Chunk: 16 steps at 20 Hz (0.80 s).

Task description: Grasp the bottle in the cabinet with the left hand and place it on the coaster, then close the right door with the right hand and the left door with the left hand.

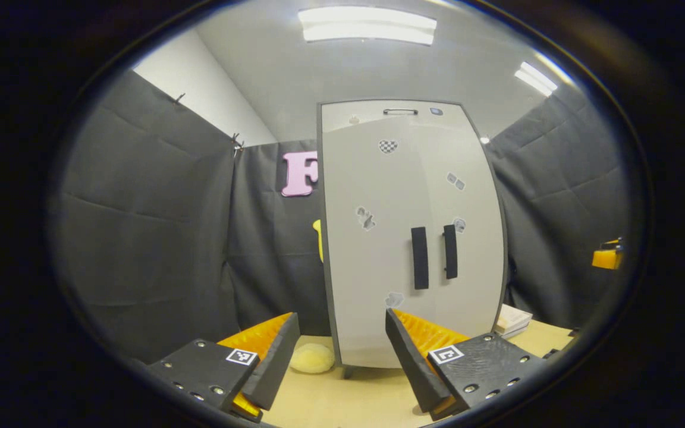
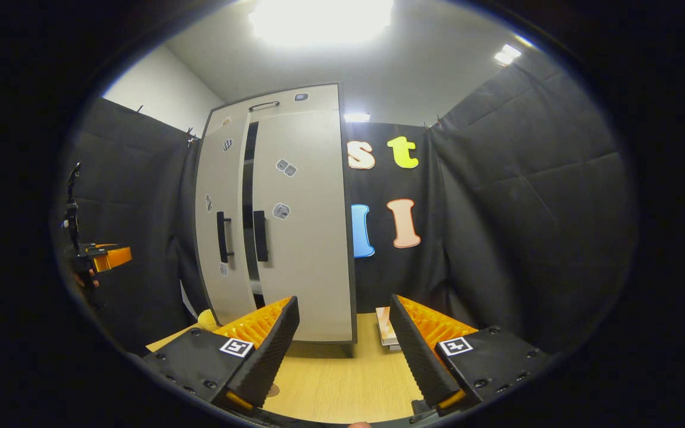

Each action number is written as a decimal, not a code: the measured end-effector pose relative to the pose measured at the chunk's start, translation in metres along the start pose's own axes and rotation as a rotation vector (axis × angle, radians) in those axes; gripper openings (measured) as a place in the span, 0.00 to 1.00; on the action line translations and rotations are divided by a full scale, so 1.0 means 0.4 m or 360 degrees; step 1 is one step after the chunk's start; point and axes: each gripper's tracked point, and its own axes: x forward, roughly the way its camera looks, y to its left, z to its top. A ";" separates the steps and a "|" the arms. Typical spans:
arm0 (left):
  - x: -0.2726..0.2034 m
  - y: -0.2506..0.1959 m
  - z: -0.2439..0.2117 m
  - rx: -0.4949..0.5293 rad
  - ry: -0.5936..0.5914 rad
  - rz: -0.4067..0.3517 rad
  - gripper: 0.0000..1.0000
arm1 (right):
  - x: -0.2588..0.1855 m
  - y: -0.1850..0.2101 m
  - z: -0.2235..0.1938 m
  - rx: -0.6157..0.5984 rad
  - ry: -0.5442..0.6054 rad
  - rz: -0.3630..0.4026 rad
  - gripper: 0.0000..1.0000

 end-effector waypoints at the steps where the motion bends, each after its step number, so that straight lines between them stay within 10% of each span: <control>1: 0.000 0.001 0.000 0.0005 -0.0001 -0.0002 0.90 | -0.009 0.008 0.002 0.0000 -0.0006 -0.0002 0.97; 16: -0.027 -0.001 -0.035 -0.0109 0.0130 0.0071 0.89 | -0.087 0.055 0.005 -0.0064 -0.0024 -0.0020 0.97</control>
